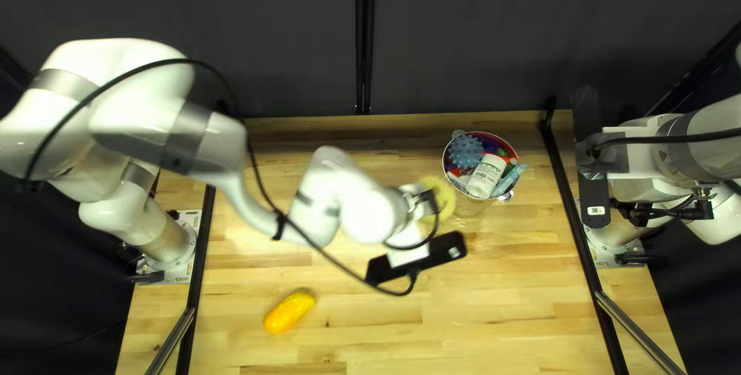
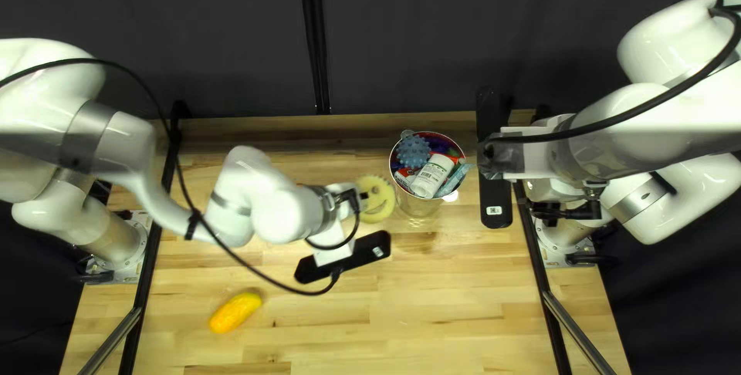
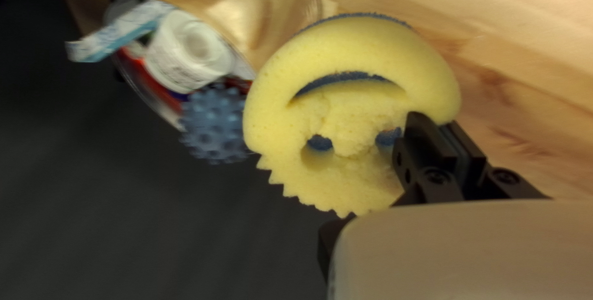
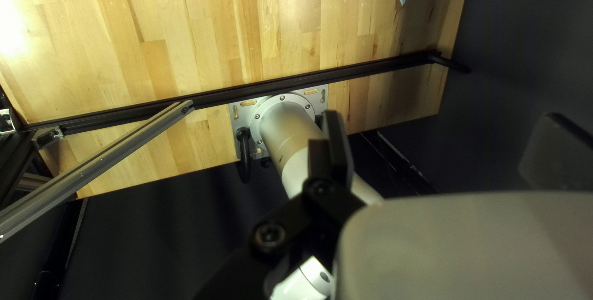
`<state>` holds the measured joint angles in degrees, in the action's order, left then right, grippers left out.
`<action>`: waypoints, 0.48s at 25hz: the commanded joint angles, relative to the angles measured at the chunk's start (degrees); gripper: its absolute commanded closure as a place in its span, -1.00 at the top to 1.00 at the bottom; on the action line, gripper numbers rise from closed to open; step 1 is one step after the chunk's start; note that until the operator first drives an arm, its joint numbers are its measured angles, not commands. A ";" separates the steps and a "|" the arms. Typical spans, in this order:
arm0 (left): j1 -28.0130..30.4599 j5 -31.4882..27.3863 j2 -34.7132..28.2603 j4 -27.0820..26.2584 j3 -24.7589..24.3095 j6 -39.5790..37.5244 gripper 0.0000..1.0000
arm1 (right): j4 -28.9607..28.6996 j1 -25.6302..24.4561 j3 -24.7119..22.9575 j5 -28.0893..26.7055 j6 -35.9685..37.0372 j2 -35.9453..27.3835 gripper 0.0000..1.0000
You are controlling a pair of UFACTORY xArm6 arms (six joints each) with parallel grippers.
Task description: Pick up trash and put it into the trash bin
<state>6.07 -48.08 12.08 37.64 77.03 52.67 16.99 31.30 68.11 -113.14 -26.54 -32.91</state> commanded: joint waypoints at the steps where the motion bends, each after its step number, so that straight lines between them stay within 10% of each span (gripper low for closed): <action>1: -1.88 0.20 4.19 -0.92 6.02 4.44 -1.00 | 0.00 0.00 0.00 0.00 0.00 0.00 1.00; 12: -2.90 0.20 11.43 -3.43 13.62 7.20 -1.00 | 0.00 0.00 0.00 0.00 0.00 0.00 1.00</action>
<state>3.32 -47.85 22.94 34.61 90.08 59.58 16.99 31.30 68.11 -113.14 -26.54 -32.91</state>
